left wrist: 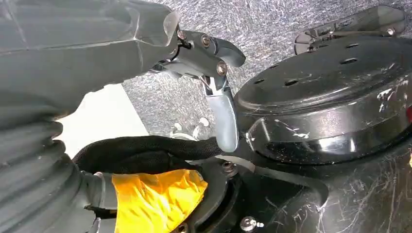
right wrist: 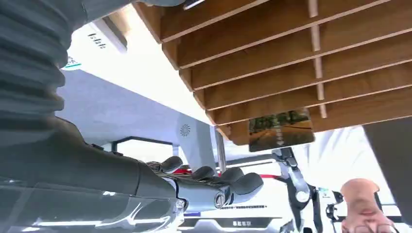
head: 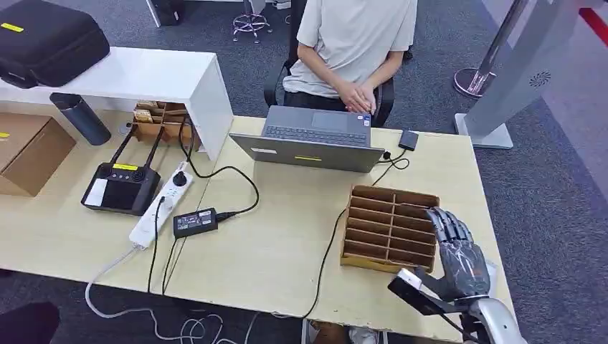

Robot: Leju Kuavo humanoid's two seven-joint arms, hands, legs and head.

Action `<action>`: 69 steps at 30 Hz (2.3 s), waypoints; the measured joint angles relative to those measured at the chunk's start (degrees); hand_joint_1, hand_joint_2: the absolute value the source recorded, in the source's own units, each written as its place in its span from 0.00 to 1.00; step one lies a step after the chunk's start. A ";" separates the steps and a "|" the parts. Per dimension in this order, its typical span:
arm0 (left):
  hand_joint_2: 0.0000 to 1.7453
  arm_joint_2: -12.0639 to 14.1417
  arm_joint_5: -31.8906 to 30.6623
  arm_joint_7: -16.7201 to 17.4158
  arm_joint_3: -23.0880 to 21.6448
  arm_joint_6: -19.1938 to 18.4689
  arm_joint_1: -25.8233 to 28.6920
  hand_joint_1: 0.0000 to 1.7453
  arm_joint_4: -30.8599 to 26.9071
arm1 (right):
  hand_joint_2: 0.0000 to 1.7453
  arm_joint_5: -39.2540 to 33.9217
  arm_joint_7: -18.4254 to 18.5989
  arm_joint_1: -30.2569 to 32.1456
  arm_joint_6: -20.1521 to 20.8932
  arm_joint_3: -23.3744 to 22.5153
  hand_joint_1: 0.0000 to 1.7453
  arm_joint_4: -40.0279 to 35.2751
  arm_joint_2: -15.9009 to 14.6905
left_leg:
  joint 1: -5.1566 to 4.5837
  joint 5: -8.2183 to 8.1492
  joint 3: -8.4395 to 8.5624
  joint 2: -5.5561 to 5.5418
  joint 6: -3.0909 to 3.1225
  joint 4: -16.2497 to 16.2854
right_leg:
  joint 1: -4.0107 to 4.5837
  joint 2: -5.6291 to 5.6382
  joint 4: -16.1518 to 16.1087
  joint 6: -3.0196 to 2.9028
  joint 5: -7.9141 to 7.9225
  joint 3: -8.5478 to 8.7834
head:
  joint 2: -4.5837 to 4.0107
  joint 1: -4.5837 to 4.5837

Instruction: Pass the card to the sensor for recognition and then transmit it.

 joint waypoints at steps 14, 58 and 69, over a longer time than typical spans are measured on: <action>1.00 0.11 0.52 -0.04 0.00 0.44 0.07 0.00 -0.20 | 1.00 0.15 0.24 2.77 -0.61 -2.54 0.00 -0.40 0.24 | 0.01 0.00 0.00 0.00 0.00 0.00 | 0.01 0.00 0.00 0.00 0.00 0.00 | 0.00 0.00; 1.00 1.03 4.35 -2.56 -0.02 2.93 0.78 0.00 -3.19 | 1.00 -7.74 1.48 13.10 -2.21 2.16 0.00 -12.00 -2.86 | 0.08 0.00 -0.02 0.02 -0.02 0.00 | 0.09 0.00 -0.01 -0.02 -0.01 -0.02 | 0.00 0.00; 1.00 1.01 3.50 -2.10 -0.02 2.64 0.72 0.00 -3.19 | 1.00 -8.92 1.11 11.71 -1.20 6.10 0.00 -9.18 -3.17 | 0.09 0.00 -0.02 0.02 -0.02 0.00 | 0.09 0.00 -0.01 -0.02 0.00 -0.01 | 0.00 0.00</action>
